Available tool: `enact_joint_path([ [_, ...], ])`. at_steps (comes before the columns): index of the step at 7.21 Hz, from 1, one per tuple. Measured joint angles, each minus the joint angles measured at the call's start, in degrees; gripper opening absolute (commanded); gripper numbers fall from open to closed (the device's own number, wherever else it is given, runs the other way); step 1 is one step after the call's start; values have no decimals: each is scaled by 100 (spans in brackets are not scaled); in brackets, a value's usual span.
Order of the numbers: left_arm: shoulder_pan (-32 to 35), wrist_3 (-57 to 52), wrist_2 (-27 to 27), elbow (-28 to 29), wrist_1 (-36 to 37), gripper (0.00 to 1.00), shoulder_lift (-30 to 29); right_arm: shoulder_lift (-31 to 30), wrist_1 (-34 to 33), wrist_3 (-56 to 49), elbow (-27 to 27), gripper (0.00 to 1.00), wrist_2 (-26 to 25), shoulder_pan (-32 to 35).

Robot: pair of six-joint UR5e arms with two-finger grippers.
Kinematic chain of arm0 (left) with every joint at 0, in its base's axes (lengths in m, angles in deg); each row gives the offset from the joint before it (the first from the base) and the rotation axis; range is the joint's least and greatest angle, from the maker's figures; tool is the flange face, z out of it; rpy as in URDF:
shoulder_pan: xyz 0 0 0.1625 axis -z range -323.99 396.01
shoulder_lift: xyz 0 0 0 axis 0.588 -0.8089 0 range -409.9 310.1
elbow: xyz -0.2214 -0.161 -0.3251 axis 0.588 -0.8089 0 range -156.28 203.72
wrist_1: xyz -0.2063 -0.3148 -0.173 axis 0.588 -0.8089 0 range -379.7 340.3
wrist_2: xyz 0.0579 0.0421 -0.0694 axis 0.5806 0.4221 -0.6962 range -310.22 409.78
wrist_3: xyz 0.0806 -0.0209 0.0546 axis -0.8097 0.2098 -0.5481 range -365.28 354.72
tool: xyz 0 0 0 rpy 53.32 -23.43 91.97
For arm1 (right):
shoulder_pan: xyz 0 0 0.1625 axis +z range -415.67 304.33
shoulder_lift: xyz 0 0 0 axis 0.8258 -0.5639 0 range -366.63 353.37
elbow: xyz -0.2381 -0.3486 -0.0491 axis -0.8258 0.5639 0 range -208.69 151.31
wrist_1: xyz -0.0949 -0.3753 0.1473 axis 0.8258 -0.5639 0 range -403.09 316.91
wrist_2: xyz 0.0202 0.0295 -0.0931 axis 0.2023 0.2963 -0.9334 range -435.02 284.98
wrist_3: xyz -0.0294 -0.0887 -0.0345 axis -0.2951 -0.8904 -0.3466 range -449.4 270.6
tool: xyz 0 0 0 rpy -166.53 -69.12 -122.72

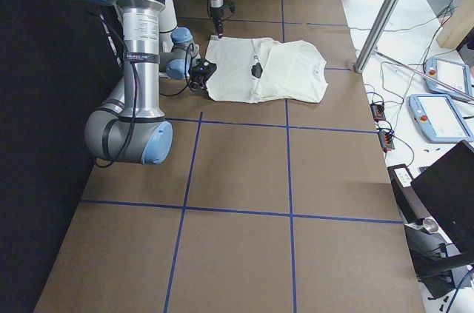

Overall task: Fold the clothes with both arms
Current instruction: 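Move the left gripper to the hem and grasp both hem corners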

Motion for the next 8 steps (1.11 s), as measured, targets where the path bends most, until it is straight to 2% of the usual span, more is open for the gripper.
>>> enact_joint_path([
  [8, -213, 200, -14, 27, 76, 61, 24, -7, -1, 0, 2, 0, -9, -10],
])
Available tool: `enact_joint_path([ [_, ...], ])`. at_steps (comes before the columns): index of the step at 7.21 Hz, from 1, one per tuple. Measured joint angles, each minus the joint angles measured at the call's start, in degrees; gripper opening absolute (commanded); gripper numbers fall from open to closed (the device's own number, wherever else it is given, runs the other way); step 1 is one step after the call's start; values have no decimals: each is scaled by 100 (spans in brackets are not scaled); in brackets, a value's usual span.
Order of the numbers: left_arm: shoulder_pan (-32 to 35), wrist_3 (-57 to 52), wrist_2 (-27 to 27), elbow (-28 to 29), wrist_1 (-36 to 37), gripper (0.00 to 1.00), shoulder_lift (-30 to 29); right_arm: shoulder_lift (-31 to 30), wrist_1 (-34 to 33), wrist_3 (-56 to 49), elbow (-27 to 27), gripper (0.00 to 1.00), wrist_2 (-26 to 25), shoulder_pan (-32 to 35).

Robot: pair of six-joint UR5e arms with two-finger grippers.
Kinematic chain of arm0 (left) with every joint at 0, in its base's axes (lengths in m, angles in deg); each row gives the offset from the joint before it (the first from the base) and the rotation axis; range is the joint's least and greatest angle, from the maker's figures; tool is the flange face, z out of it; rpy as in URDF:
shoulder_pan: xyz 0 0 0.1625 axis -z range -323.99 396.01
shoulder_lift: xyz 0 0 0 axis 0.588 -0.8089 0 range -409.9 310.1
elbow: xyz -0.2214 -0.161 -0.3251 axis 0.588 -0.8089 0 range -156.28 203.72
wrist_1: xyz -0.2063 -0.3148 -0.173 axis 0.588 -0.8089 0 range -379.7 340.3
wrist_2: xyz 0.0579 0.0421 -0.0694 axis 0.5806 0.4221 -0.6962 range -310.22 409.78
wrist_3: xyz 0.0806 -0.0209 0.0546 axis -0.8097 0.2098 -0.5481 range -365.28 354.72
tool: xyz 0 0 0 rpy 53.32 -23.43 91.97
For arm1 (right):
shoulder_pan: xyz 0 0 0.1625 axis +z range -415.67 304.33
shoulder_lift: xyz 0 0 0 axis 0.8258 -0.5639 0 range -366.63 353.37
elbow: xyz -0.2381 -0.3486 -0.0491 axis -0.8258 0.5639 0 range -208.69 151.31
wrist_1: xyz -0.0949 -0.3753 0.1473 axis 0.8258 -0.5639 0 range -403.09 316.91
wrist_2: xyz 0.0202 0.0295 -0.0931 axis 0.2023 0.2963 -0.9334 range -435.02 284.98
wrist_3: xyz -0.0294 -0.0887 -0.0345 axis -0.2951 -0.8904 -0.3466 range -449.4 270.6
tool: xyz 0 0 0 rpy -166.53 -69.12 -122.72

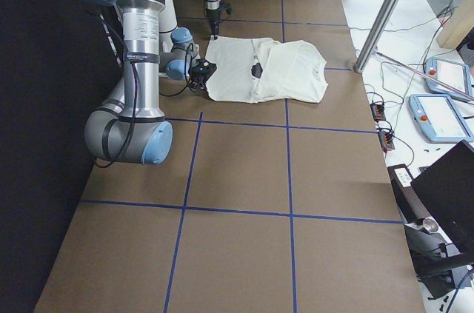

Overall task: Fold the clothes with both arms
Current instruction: 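Move the left gripper to the hem and grasp both hem corners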

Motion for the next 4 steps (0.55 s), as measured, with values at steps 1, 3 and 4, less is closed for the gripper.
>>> enact_joint_path([
  [1, -26, 4, -4, 15, 4, 59, 2, 0, 2, 0, -1, 0, 0, 0],
  [3, -67, 6, -13, 26, 44, 10, 3, 0, 1, 0, -1, 0, 0, -4],
  [4, -72, 7, -18, 23, 70, 0, -1, 0, 2, 0, -2, 0, 0, -5],
])
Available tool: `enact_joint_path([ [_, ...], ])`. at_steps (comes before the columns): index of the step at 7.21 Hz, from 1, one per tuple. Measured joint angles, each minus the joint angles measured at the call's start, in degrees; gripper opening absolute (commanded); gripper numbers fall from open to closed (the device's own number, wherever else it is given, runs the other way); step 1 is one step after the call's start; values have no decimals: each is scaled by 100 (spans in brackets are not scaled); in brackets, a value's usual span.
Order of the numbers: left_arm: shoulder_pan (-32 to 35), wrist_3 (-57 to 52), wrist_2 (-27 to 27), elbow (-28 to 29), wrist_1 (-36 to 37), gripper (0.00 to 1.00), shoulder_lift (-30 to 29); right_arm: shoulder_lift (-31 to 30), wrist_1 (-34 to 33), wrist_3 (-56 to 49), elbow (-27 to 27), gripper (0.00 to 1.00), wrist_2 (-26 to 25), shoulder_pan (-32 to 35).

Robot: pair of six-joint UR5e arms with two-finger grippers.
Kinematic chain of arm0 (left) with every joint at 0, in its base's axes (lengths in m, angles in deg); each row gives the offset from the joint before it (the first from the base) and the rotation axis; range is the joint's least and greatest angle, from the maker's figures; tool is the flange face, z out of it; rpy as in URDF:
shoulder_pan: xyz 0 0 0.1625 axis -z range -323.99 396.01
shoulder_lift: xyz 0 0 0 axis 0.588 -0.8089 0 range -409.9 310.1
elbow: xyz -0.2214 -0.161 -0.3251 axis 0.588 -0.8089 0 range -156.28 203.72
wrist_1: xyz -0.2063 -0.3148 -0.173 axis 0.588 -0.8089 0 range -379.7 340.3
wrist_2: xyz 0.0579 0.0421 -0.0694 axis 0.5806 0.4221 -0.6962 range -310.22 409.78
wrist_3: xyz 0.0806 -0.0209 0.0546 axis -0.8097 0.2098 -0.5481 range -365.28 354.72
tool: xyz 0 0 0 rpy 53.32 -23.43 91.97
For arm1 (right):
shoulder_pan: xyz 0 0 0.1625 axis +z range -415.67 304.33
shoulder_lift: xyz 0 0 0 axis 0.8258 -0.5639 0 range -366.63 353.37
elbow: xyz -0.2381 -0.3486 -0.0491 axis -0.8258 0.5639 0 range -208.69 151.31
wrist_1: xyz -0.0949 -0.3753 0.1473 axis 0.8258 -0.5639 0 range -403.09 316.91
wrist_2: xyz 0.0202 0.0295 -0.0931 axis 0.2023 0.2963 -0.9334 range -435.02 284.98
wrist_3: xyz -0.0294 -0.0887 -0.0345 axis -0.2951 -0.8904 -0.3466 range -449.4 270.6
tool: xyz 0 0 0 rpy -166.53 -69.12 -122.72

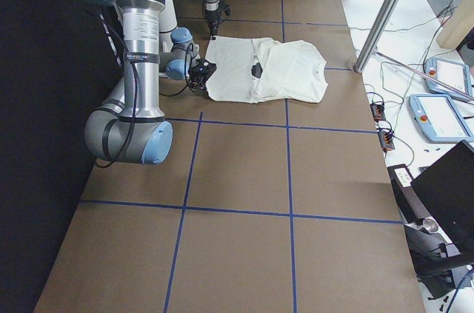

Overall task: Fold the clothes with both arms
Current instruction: 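Move the left gripper to the hem and grasp both hem corners, then lift the hem with both grippers and fold it up toward the collar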

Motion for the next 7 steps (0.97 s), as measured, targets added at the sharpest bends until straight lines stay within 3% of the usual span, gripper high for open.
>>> enact_joint_path([
  [4, -8, 0, -27, -129, 88, 0, -13, 1, 1, 0, -2, 0, 0, 0],
  [7, -218, 136, -123, -1041, 816, 0, -11, -334, 5, 0, -480, 0, 15, -133],
])
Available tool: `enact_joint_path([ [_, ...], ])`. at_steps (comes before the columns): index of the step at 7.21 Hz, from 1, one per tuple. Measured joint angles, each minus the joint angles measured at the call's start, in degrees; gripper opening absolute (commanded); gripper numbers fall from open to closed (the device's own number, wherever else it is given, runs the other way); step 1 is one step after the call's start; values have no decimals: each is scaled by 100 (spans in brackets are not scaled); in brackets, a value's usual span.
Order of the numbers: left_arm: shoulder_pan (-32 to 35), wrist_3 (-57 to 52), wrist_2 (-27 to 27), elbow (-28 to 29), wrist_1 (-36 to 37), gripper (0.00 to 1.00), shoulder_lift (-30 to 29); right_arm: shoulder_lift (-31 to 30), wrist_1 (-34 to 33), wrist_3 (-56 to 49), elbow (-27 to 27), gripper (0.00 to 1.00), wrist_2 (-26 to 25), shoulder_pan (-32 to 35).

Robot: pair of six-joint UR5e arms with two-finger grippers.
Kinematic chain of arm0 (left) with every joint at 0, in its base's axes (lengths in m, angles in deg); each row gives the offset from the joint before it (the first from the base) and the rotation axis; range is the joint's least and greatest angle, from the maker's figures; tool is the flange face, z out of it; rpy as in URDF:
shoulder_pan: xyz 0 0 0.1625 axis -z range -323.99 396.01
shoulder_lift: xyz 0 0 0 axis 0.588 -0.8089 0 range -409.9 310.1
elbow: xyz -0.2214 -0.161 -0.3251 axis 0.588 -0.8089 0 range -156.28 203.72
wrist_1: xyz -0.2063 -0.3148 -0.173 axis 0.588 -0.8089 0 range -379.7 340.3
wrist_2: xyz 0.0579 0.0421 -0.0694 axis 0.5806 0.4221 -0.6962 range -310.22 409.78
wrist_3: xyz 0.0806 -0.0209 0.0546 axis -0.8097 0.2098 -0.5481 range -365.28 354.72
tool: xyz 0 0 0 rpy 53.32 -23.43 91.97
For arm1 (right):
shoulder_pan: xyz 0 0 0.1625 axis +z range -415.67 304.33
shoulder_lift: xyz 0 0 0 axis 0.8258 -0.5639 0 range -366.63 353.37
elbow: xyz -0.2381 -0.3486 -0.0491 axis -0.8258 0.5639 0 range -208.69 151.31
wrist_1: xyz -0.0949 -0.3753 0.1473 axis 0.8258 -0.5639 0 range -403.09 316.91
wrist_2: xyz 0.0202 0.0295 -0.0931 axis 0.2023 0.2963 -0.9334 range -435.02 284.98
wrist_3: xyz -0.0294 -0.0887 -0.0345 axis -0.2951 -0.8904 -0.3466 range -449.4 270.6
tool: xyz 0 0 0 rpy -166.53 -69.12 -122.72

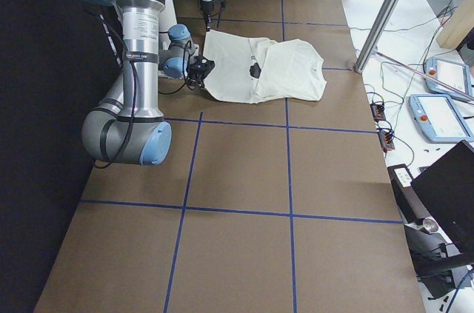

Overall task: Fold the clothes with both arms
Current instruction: 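Lift the hem with both grippers and fold it up toward the collar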

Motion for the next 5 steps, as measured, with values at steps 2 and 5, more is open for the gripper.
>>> enact_joint_path([
  [2, -182, 186, -34, -493, 270, 0, 2, -390, 0, 11, -560, 0, 10, -98],
  [5, 143, -2, 8, -698, 370, 0, -122, -283, -2, -113, -611, 0, 24, 366],
])
